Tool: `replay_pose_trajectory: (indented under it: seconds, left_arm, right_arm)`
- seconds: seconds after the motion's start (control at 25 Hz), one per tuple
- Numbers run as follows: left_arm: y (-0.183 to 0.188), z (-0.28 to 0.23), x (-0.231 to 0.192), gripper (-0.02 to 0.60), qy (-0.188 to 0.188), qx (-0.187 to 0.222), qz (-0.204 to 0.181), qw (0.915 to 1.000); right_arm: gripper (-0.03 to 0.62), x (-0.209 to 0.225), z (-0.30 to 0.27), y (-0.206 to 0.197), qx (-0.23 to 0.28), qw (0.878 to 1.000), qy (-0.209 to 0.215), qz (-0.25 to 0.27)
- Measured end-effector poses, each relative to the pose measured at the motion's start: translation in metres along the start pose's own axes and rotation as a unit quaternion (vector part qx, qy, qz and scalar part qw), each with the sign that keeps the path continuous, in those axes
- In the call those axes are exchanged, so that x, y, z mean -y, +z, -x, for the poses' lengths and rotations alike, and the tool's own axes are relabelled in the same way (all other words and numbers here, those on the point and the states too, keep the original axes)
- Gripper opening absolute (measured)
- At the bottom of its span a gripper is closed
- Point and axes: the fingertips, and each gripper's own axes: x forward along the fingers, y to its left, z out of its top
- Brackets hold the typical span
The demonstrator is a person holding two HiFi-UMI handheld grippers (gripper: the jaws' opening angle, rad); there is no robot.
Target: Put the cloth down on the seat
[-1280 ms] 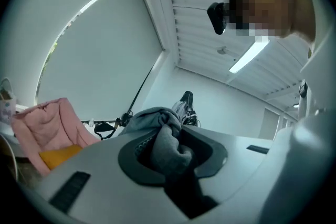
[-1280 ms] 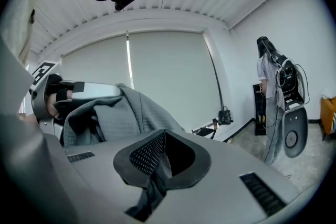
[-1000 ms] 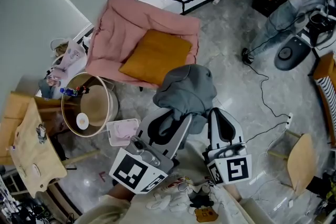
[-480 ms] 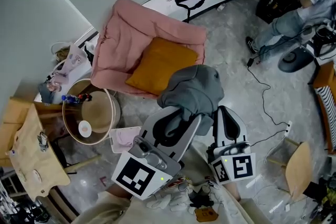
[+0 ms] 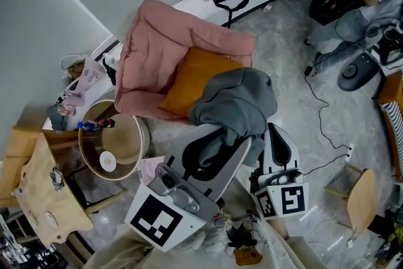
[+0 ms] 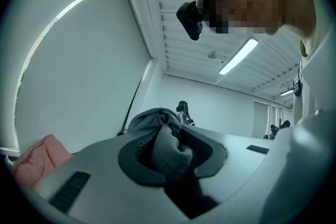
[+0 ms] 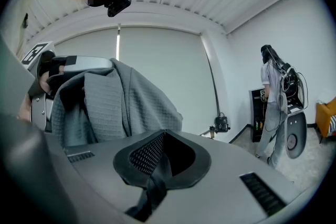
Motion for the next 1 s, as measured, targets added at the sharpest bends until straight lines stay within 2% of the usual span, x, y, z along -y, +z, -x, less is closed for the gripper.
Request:
replay_pose_trajectory:
  seconds: [0.32,0.68,1.0]
  left_arm:
    - [-0.002,-0.006,-0.005,0.087,0.000,0.002,-0.010,1.0000]
    - [-0.015,-0.060,-0.034,0.086,0.036,-0.017,0.002,0.9992]
    - [-0.023,-0.121,-0.076,0.087,0.067,-0.037,0.005,0.9971]
  right_arm:
    - [0.020,0.002,-0.004,-0.003,0.001,1.000,0.001,0.001]
    - [0.020,0.039,-0.053,0.006,-0.009,1.000,0.030,-0.003]
    - [0.021,0.083,-0.114,0.019,-0.022,0.998,0.055,-0.005]
